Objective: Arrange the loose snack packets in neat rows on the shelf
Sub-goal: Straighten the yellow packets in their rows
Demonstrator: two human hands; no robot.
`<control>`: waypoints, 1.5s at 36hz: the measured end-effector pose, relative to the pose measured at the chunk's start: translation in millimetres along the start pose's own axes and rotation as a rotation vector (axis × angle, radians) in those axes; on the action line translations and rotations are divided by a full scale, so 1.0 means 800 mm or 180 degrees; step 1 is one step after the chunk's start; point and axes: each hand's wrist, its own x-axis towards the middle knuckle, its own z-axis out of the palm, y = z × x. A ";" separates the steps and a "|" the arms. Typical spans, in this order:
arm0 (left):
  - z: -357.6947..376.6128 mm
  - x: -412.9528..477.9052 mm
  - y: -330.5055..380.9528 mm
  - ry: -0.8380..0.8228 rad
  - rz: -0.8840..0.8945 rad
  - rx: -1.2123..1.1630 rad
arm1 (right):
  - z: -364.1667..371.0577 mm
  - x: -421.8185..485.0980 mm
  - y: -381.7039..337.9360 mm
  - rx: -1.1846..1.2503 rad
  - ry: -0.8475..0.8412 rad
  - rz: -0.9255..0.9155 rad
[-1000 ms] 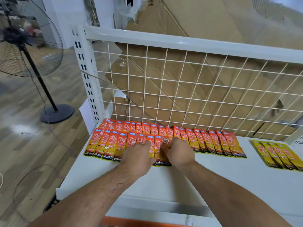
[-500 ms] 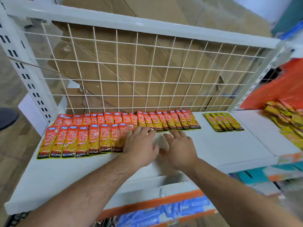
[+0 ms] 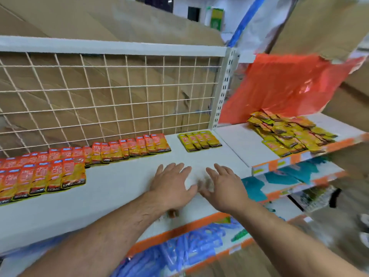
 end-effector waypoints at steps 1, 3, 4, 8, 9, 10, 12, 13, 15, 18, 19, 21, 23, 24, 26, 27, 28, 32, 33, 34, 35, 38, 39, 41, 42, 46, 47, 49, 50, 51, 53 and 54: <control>0.003 0.005 0.019 -0.0013 0.0018 0.0002 | -0.005 -0.006 0.021 -0.0001 0.0001 0.0005; 0.007 0.016 0.056 -0.0042 0.0052 0.0040 | -0.015 -0.017 0.060 0.0008 0.0023 0.0025; 0.008 0.021 0.074 -0.0054 0.0066 0.0054 | -0.020 -0.022 0.079 0.0002 0.0024 0.0024; 0.014 0.041 0.136 -0.0113 0.0152 -0.0012 | -0.034 -0.037 0.146 0.0017 -0.0058 0.0084; 0.016 0.047 0.150 -0.0120 0.0193 -0.0007 | -0.035 -0.039 0.161 0.0033 -0.0053 0.0125; 0.018 0.053 0.163 -0.0132 0.0229 0.0005 | -0.036 -0.040 0.176 0.0039 -0.0047 0.0166; 0.022 0.066 0.186 -0.0154 0.0295 0.0042 | -0.038 -0.042 0.203 0.0046 -0.0052 0.0245; 0.023 0.074 0.198 -0.0171 0.0337 0.0062 | -0.040 -0.042 0.216 0.0078 -0.0044 0.0295; 0.026 0.089 0.219 -0.0201 0.0447 0.0121 | -0.041 -0.042 0.239 0.0140 0.0023 0.0379; 0.034 0.115 0.249 -0.0241 0.0608 0.0147 | -0.039 -0.036 0.272 0.0234 0.0036 0.0506; 0.037 0.125 0.258 -0.0259 0.0646 0.0137 | -0.038 -0.032 0.283 0.0259 0.0023 0.0548; 0.044 0.149 0.275 -0.0270 0.0727 0.0136 | -0.036 -0.024 0.305 0.0253 0.0020 0.0592; 0.053 0.177 0.290 -0.0256 0.0816 0.0155 | -0.036 -0.014 0.328 0.0227 0.0024 0.0631; 0.057 0.192 0.298 -0.0254 0.0860 0.0146 | -0.037 -0.008 0.339 0.0202 0.0028 0.0649; 0.065 0.223 0.312 -0.0249 0.0946 0.0109 | -0.040 0.008 0.362 0.0142 0.0012 0.0699; 0.068 0.240 0.318 -0.0246 0.0981 0.0099 | -0.041 0.017 0.374 0.0129 -0.0005 0.0727; 0.071 0.257 0.324 -0.0245 0.1000 0.0094 | -0.043 0.027 0.385 0.0116 -0.0001 0.0744; 0.078 0.327 0.345 -0.0175 0.1042 0.0068 | -0.055 0.073 0.425 0.0025 0.0056 0.0762; 0.078 0.342 0.349 -0.0156 0.1067 0.0047 | -0.058 0.085 0.433 -0.0005 0.0045 0.0759; 0.079 0.356 0.353 -0.0143 0.1087 0.0018 | -0.061 0.099 0.441 -0.0014 0.0042 0.0752; 0.079 0.370 0.357 -0.0126 0.1099 0.0000 | -0.062 0.113 0.449 0.0003 0.0047 0.0766; 0.078 0.411 0.362 -0.0072 0.1093 0.0047 | -0.066 0.152 0.471 0.0048 0.0144 0.0764; 0.078 0.424 0.364 -0.0075 0.1083 0.0073 | -0.067 0.162 0.477 0.0077 0.0144 0.0772; 0.080 0.445 0.368 -0.0067 0.1046 0.0062 | -0.069 0.178 0.488 0.0160 0.0165 0.0792; 0.080 0.454 0.371 -0.0039 0.1033 0.0042 | -0.070 0.185 0.494 0.0189 0.0187 0.0794; 0.086 0.493 0.385 0.0141 0.0995 -0.0029 | -0.071 0.219 0.532 0.0204 0.0212 0.0804; 0.086 0.502 0.390 0.0183 0.0981 -0.0047 | -0.071 0.228 0.544 0.0238 0.0221 0.0830; 0.087 0.521 0.400 0.0234 0.0898 -0.0117 | -0.073 0.247 0.566 0.0391 0.0266 0.0856; 0.088 0.531 0.405 0.0266 0.0847 -0.0145 | -0.074 0.256 0.576 0.0461 0.0284 0.0819; 0.090 0.541 0.409 0.0304 0.0785 -0.0153 | -0.074 0.265 0.586 0.0512 0.0299 0.0759; 0.092 0.561 0.419 0.0366 0.0599 -0.0103 | -0.073 0.284 0.606 0.0619 0.0343 0.0637; 0.094 0.572 0.423 0.0411 0.0492 -0.0054 | -0.073 0.295 0.615 0.0689 0.0355 0.0611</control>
